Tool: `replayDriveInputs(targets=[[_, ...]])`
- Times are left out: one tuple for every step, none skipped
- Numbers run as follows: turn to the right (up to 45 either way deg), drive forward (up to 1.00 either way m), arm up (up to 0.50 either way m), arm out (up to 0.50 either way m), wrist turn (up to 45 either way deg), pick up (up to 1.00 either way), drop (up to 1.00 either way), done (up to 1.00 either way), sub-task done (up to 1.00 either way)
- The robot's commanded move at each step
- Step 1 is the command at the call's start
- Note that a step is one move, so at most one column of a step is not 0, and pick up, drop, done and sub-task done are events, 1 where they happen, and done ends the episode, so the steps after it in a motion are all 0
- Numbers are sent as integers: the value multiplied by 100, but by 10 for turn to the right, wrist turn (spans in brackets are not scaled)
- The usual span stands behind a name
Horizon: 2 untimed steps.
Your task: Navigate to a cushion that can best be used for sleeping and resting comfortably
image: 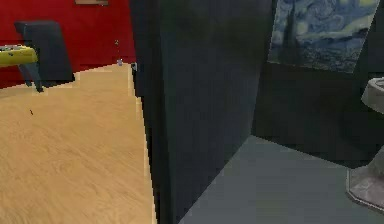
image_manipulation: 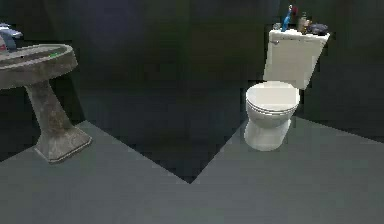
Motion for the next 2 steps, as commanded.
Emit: replayDriveInputs(targets=[[-240, 0, 0, 0, 0, 0, 0, 0, 0], [0, 95, 0, 0, 0, 0, 0, 0, 0]])
